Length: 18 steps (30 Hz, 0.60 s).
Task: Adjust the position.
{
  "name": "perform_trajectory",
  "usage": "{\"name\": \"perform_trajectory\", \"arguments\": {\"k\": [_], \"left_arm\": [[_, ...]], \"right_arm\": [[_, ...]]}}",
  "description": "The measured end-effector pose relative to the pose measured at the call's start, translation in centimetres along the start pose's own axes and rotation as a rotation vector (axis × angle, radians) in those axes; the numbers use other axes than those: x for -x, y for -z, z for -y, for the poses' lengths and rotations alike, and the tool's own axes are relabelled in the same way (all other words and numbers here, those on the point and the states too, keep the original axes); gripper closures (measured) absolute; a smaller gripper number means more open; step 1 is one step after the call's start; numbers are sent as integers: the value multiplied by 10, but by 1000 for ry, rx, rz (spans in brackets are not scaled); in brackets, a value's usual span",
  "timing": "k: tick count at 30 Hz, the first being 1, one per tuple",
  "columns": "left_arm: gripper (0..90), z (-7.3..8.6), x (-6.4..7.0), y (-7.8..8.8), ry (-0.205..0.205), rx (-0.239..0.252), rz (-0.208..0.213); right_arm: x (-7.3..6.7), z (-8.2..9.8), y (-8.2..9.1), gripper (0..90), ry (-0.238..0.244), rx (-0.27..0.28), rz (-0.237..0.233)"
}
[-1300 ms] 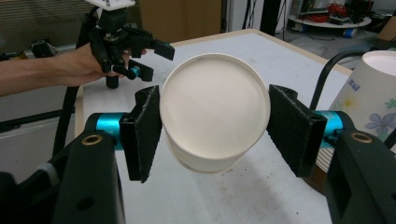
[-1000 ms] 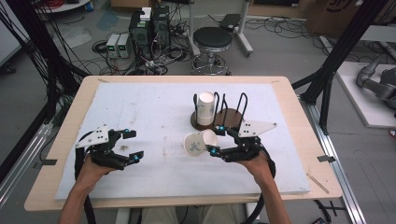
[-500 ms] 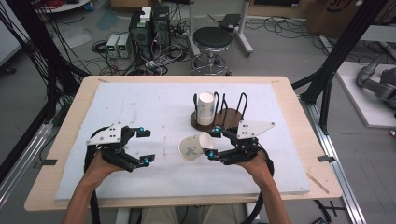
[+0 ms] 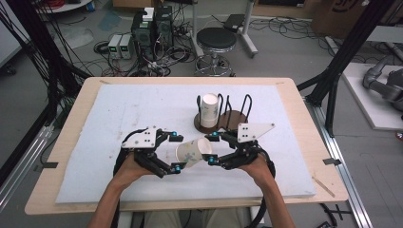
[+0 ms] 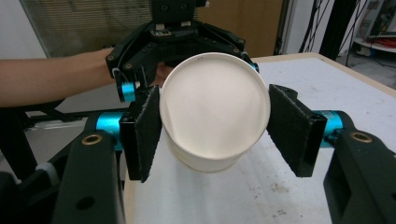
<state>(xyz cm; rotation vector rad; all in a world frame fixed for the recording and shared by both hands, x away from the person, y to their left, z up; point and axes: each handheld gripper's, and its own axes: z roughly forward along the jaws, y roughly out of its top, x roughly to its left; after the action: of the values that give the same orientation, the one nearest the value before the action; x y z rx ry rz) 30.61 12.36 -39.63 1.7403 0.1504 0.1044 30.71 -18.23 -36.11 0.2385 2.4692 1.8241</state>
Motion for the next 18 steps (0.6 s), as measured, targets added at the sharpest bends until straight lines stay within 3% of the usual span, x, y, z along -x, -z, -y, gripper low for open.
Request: {"name": "perform_trajectory", "arguments": {"k": [10, 18], "left_arm": [[131, -1, 2, -18, -16, -9, 24], [133, 0, 1, -20, -24, -5, 38]], "right_arm": [[0, 0, -1, 383, -9, 26, -35], [0, 0, -2, 383, -15, 37, -65]]}}
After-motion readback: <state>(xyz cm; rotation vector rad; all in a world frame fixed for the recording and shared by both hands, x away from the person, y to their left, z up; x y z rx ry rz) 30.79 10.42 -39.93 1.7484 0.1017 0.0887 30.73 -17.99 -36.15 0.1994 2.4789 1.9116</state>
